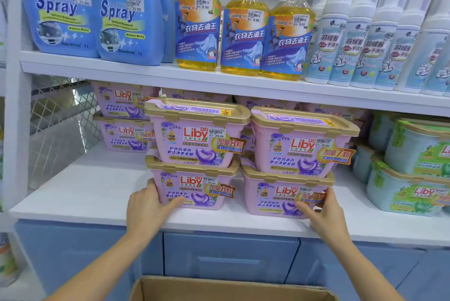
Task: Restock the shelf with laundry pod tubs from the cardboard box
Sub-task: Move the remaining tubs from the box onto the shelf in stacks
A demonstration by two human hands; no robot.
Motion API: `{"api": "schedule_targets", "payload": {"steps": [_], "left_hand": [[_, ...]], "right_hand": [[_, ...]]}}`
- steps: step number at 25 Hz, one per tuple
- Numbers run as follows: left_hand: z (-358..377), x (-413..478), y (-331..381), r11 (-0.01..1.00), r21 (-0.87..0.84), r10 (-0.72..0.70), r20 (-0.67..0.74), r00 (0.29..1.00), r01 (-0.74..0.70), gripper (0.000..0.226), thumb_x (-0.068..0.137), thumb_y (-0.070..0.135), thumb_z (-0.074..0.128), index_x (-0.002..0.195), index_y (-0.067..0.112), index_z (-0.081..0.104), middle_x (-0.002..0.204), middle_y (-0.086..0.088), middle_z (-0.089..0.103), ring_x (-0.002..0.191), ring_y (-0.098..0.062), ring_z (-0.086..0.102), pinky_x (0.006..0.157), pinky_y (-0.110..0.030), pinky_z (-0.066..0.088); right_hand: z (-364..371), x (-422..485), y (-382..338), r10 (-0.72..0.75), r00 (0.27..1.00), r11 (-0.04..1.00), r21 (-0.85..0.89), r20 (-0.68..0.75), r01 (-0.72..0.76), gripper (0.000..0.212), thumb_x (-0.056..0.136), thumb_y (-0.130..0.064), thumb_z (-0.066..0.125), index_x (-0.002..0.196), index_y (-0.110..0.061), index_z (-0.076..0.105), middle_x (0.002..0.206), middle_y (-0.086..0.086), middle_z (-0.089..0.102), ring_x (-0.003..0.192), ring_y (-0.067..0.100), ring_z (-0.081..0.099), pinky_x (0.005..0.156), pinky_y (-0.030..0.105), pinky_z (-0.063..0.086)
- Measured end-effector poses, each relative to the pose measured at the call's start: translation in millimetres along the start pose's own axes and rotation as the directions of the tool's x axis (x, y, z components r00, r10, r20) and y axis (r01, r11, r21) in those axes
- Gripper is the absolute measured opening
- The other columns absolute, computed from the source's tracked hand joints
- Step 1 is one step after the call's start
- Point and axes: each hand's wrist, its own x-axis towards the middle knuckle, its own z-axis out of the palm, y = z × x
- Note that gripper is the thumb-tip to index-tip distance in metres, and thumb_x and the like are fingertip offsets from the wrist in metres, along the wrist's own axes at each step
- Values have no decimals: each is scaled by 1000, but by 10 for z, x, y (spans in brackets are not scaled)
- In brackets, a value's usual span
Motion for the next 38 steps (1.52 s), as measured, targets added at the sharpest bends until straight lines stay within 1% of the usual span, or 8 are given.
{"api": "schedule_targets", "payload": {"steps": [9, 14, 18, 23, 29, 32, 34, 38], "left_hand": [[381, 77, 470, 1000, 24, -20, 38, 999, 19, 63, 67, 51, 73, 102, 2, 54, 94, -16, 72, 86, -38, 65, 67, -36, 48], [670, 165, 742, 997, 41, -61, 43, 997, 59, 61, 70, 49, 71, 101, 2, 51, 99, -20, 70, 93, -41, 63, 70, -38, 46], [906, 238, 906, 997, 49, -55, 53, 997, 52, 60, 70, 50, 70, 101, 2, 50, 98, -19, 70, 94, -40, 63, 71, -38, 46], [1136, 287, 1073, 997, 59, -41, 32, 999, 39, 60, 70, 51, 70, 98, 2, 51, 95, -19, 70, 92, -40, 63, 69, -38, 46], [1308, 356, 1202, 999, 43, -34, 65, 997, 31, 63, 70, 55, 68, 101, 4, 51, 97, -16, 69, 93, -39, 62, 71, -38, 49], [1317, 356, 1192, 998, 56, -36, 73, 997, 32, 63, 70, 56, 68, 101, 4, 50, 97, -16, 69, 93, -40, 62, 71, -38, 49], [1307, 344, 1185, 999, 50, -21, 79, 997, 17, 61, 71, 54, 68, 102, 4, 50, 98, -14, 69, 92, -39, 62, 69, -36, 48], [1259, 340, 1127, 1000, -2, 15, 136, 991, -15, 58, 73, 52, 67, 106, 8, 52, 101, -9, 71, 93, -34, 65, 73, -36, 52]], "right_hand": [[-282, 369, 230, 17, 1000, 998, 60, 10, -17, 55, 77, -10, 72, 123, -11, 43, 104, 2, 60, 89, 21, 57, 77, 31, 42], [-409, 628, 470, 22, 999, 997, 74, -25, -20, 50, 77, -16, 72, 119, -18, 43, 108, -1, 60, 94, 20, 57, 79, 39, 48], [-523, 824, 588, 26, 999, 997, 80, -24, -24, 54, 78, -14, 70, 125, -9, 43, 109, -1, 57, 97, 17, 54, 81, 32, 42], [-644, 1014, 743, 51, 999, 996, 77, -18, -49, 54, 80, -14, 69, 127, -9, 43, 109, -2, 56, 99, 14, 53, 84, 27, 41], [-757, 1153, 934, 61, 997, 998, 37, -48, -60, 47, 79, -15, 70, 120, -5, 49, 108, 5, 60, 98, 17, 55, 86, 29, 40], [-742, 1169, 990, 55, 997, 998, 43, -46, -53, 47, 80, -16, 68, 122, -6, 48, 115, 7, 61, 106, 22, 57, 92, 35, 43], [-729, 1160, 1002, 57, 997, 998, 41, -53, -55, 46, 81, -15, 68, 121, -5, 49, 119, 11, 62, 109, 27, 58, 93, 35, 44], [-734, 1106, 994, 109, 991, 994, 8, -73, -109, 39, 80, -14, 69, 114, -2, 53, 113, 17, 66, 104, 32, 63, 91, 40, 48]]}}
